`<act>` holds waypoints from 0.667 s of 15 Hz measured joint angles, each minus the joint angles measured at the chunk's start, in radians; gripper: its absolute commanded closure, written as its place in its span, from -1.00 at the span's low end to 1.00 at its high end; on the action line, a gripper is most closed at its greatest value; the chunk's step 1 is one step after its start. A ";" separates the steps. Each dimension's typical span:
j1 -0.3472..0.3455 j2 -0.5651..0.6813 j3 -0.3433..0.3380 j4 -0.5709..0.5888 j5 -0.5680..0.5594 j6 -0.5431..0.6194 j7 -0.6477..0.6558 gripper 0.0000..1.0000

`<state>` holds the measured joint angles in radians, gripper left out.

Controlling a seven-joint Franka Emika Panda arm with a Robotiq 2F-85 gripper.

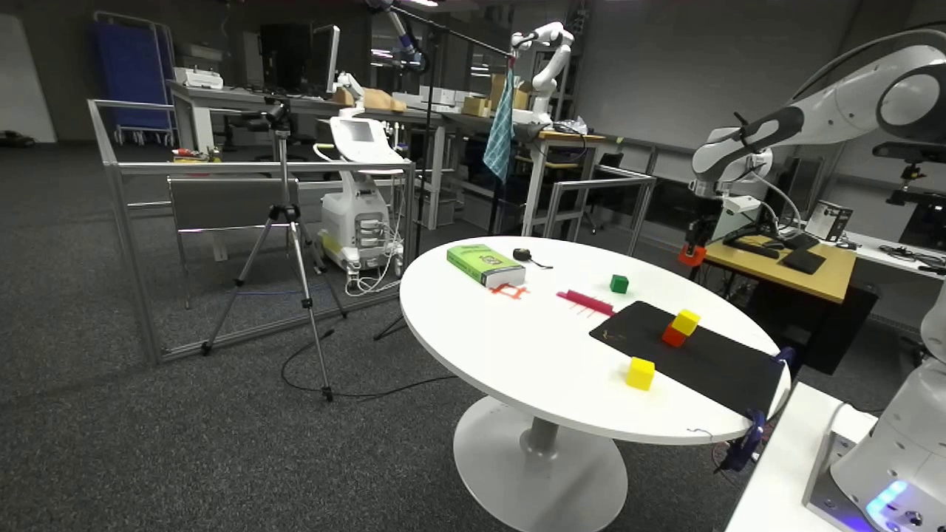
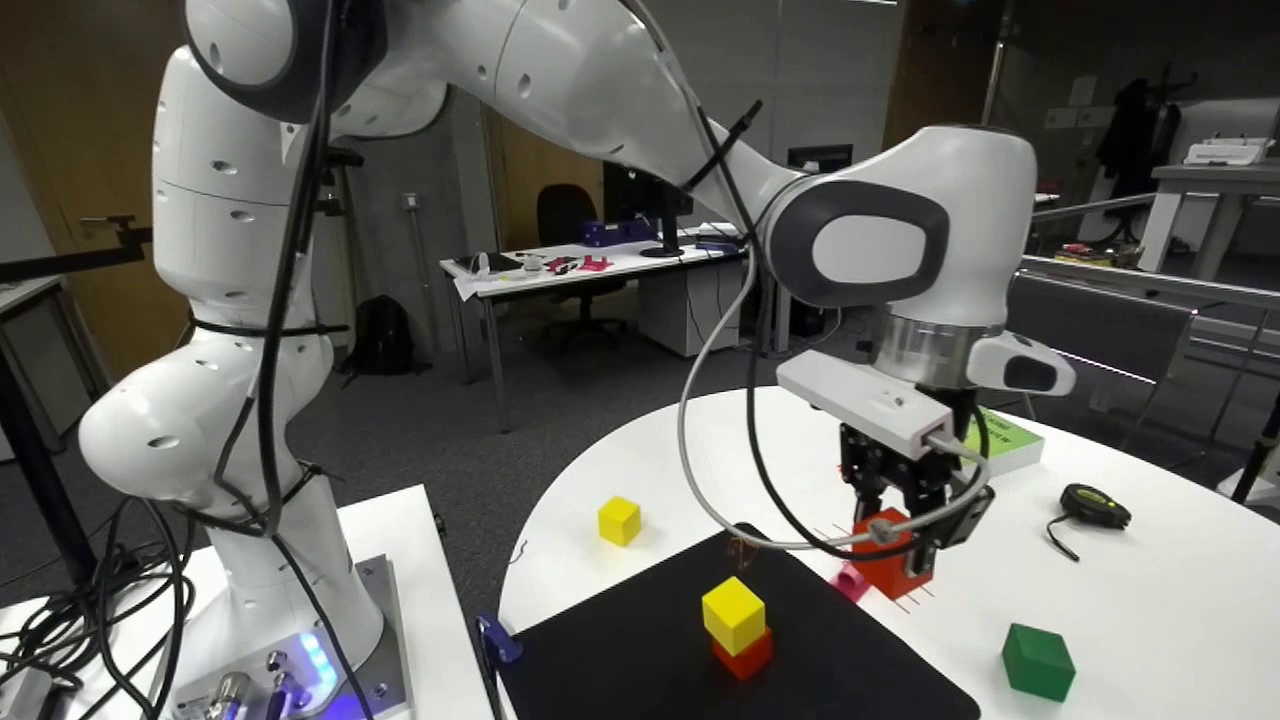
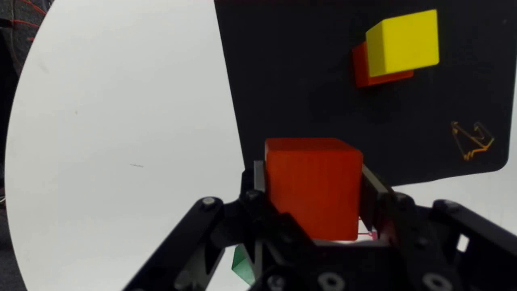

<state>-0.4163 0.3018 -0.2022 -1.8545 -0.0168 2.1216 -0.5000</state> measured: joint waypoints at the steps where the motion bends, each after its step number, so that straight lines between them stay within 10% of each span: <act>1: 0.006 -0.038 0.000 -0.049 -0.002 0.005 0.000 0.40; 7: 0.042 -0.300 -0.012 -0.369 -0.070 0.054 0.000 0.40; 8: 0.048 -0.340 -0.016 -0.419 -0.092 0.064 0.001 -0.10; 10: 0.055 -0.408 -0.022 -0.506 -0.126 0.084 0.004 -0.10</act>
<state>-0.3612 -0.1059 -0.2239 -2.3601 -0.1424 2.2059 -0.4962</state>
